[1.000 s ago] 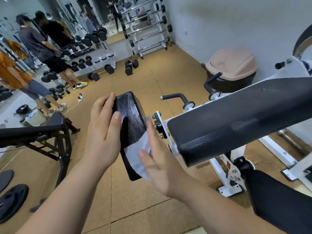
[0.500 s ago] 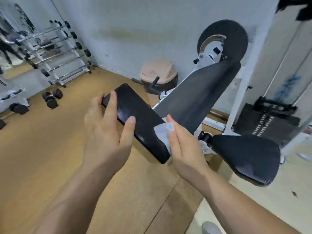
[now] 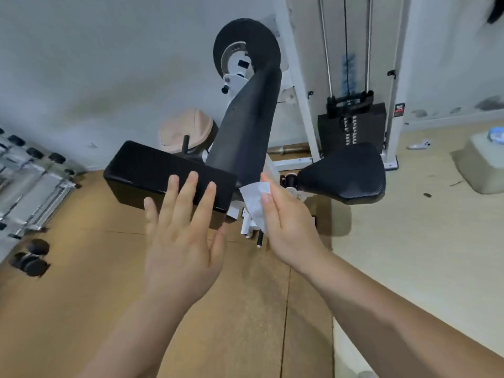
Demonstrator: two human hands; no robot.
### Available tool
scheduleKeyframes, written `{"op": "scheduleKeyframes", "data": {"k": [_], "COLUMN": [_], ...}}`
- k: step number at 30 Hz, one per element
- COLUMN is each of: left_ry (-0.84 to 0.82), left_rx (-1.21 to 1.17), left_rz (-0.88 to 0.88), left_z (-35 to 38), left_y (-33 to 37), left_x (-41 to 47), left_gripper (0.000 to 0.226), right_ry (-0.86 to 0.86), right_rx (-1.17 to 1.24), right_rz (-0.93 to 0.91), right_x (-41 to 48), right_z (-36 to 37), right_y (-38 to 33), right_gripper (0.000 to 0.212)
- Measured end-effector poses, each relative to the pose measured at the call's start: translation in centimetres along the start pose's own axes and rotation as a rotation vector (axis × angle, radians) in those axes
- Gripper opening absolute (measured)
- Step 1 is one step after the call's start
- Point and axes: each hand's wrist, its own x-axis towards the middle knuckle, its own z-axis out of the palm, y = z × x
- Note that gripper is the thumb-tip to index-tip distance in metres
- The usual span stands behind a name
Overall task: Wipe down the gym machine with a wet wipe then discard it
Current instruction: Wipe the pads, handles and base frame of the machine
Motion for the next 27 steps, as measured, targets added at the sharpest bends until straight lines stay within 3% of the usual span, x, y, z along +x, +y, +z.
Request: {"op": "scheduleKeyframes", "data": {"k": [7, 14, 17, 20, 23, 27], "left_ry": [-0.134, -0.146, -0.117, -0.091, -0.082, -0.054], "left_rx": [0.116, 0.087, 0.043, -0.072, -0.216, -0.338], "left_rz": [0.040, 0.112, 0.140, 0.136, 0.114, 0.118], "left_z": [0.0, -0.6, -0.3, 0.0, 0.2, 0.4], "left_y": [0.0, -1.5, -2.3, -2.5, -2.3, -2.5], "left_x": [0.4, 0.5, 0.4, 0.3, 0.3, 0.4], "left_gripper": [0.065, 0.061, 0.059, 0.054, 0.052, 0.054], "right_ry": [-0.005, 0.173, 0.221, 0.199, 0.208, 0.181], "right_rx": [0.119, 0.218, 0.551, 0.941, 0.976, 0.959], "right_rz": [0.144, 0.209, 0.247, 0.196, 0.056, 0.027], "right_x": [-3.4, -1.1, 0.6, 0.1, -1.4, 0.0], "right_z": [3.1, 8.4, 11.3, 13.8, 15.4, 14.6], "right_y": [3.3, 1.4, -0.7, -2.5, -3.5, -2.4], "right_gripper": [0.053, 0.050, 0.051, 0.070, 0.083, 0.105]}}
